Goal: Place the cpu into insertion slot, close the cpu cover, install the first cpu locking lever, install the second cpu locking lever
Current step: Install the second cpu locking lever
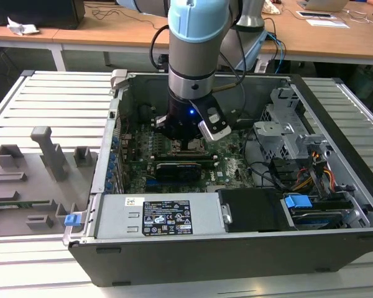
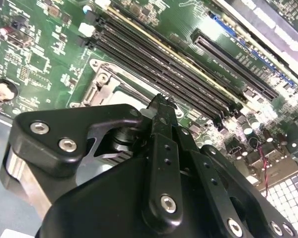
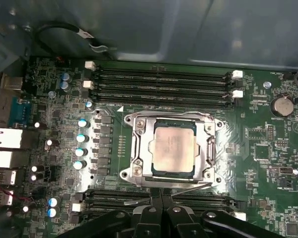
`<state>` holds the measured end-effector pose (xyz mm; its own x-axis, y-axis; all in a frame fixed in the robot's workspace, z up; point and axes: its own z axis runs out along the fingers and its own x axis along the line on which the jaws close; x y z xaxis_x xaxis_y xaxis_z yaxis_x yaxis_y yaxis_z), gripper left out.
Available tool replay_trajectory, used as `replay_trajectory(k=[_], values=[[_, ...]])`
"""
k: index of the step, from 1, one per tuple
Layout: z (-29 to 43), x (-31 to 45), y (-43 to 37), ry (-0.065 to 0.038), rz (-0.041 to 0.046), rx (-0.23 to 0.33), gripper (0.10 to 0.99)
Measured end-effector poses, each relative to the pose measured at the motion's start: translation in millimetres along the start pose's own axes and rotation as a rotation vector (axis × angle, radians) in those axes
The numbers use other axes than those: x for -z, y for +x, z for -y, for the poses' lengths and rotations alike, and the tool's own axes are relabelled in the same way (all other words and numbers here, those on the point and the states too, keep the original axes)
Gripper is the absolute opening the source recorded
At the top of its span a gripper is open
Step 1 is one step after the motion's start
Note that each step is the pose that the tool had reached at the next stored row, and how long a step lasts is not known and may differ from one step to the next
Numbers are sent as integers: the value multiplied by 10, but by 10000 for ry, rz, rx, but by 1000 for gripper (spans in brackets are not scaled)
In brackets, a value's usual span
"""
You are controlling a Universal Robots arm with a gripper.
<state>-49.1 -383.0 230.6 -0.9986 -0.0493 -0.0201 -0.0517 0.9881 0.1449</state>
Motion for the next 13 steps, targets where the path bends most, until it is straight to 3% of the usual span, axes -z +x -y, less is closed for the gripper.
replay_trajectory(k=[5, 7, 9, 13], values=[[13, -79, 20, -55, 1, 0, 106], [24, -81, 27, -295, 14, -5, 106], [50, -78, 33, -446, 22, -5, 106], [103, -70, 82, -603, 31, -8, 106]])
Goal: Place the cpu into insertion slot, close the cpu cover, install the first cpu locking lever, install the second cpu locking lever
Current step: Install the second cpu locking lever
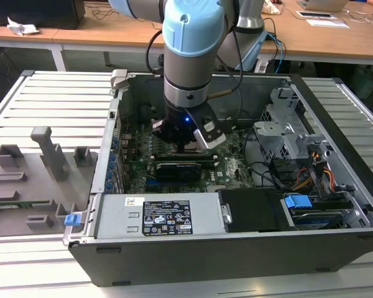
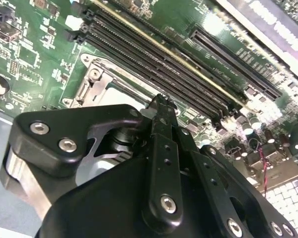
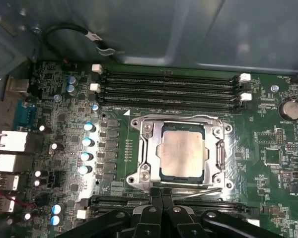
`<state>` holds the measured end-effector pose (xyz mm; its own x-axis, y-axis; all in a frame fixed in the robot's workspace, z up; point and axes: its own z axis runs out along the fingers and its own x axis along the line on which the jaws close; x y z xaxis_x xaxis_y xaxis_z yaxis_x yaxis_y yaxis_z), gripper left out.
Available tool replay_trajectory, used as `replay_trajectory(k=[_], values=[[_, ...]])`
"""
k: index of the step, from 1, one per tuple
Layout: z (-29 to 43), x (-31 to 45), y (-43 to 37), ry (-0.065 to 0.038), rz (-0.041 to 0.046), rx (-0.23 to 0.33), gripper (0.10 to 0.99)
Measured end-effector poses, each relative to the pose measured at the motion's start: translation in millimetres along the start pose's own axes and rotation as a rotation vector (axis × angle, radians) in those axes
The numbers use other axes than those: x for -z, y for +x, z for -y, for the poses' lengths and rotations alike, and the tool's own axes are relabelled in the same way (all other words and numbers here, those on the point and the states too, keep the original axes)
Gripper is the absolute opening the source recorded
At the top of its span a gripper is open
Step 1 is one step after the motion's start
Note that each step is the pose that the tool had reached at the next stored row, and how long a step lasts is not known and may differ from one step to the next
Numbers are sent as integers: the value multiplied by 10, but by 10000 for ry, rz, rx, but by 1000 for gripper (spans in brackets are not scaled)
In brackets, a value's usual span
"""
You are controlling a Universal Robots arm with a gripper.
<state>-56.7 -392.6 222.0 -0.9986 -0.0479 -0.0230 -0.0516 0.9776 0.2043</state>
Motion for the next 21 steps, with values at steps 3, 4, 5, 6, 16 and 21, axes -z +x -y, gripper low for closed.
replay_trajectory(k=[3, 4, 5, 6, 16, 21], values=[[22, 4, 26, -95, -3, 36, 106], [24, 2, 28, -115, -6, 58, 106], [28, 1, 31, -137, -9, 73, 106], [30, 0, 31, -156, -9, 77, 106], [37, -30, 33, -281, -3, 77, 106], [94, -43, 42, -599, 12, 78, 106]])
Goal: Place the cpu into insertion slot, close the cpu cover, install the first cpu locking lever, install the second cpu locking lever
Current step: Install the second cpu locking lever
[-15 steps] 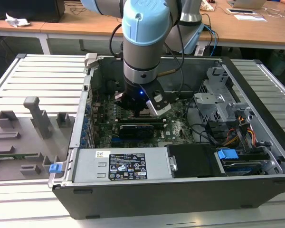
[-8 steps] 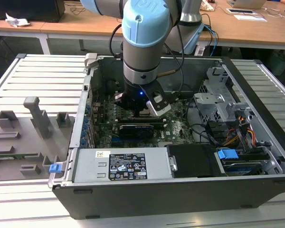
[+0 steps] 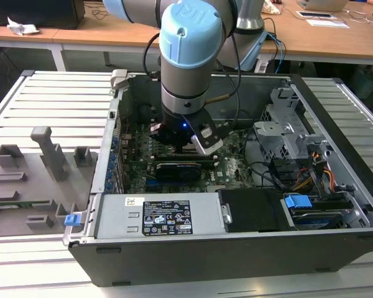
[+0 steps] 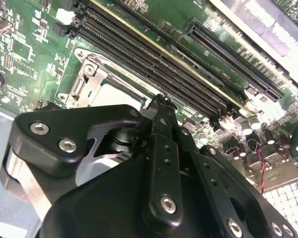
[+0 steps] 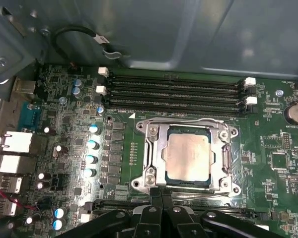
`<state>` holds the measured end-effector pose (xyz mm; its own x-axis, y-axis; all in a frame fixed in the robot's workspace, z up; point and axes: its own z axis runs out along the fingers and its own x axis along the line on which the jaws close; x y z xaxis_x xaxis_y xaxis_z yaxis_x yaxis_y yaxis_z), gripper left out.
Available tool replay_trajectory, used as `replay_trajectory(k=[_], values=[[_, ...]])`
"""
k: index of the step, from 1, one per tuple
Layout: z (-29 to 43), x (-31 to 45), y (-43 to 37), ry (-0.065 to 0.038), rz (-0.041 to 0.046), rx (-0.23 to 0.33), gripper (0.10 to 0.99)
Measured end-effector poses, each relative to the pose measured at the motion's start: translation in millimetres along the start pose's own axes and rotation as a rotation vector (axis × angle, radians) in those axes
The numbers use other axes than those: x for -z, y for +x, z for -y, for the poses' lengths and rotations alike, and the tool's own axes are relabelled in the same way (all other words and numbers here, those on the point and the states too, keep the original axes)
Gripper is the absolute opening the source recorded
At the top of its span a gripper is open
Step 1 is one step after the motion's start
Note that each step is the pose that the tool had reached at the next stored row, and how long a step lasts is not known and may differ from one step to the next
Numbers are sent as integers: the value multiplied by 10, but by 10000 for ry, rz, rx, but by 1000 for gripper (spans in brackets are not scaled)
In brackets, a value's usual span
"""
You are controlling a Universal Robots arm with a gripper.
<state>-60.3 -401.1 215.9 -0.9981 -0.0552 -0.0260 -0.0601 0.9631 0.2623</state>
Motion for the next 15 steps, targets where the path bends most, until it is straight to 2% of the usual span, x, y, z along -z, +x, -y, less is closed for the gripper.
replay_trajectory(k=[2, 4, 8, 11, 15], values=[[32, 9, 7, -77, 5, -1, 106], [61, 17, 21, -254, 15, 2, 106], [75, 21, 49, -444, 23, 11, 106], [75, 17, 90, -632, 27, 31, 106], [80, -3, 97, -734, 29, 44, 106]])
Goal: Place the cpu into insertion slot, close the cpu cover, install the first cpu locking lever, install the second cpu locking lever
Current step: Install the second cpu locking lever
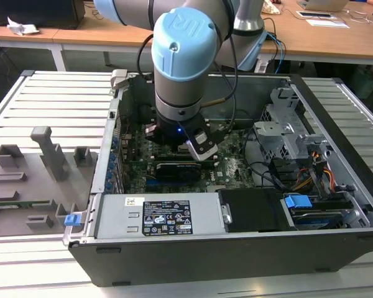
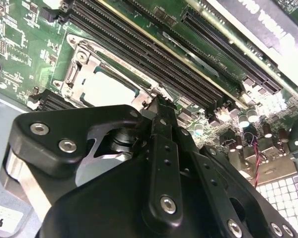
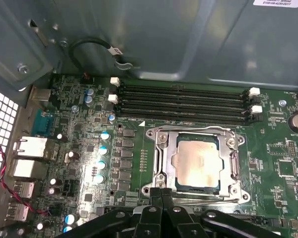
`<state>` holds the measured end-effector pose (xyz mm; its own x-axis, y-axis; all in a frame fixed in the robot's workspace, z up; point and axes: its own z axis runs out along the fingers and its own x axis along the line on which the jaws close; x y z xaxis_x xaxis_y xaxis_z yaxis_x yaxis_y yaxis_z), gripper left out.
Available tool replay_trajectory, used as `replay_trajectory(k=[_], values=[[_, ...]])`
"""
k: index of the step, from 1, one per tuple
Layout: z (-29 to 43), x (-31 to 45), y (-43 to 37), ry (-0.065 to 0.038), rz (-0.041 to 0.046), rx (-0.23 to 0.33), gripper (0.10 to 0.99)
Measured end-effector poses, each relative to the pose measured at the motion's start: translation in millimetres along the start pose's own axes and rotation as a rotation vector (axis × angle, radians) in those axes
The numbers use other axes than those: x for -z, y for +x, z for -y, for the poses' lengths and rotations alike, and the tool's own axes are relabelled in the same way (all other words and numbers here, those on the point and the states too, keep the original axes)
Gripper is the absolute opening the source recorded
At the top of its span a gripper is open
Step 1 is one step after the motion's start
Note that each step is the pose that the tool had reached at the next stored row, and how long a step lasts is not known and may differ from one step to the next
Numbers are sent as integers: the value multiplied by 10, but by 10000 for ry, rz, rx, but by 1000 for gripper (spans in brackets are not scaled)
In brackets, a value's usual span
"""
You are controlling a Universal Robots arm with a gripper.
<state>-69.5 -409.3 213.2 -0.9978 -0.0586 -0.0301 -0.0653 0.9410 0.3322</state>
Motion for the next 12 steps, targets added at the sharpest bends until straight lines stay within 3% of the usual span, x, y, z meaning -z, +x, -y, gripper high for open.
replay_trajectory(k=[8, 12], values=[[12, -29, 26, -147, 11, 4, 106], [49, -79, 37, -233, 18, 11, 106]])
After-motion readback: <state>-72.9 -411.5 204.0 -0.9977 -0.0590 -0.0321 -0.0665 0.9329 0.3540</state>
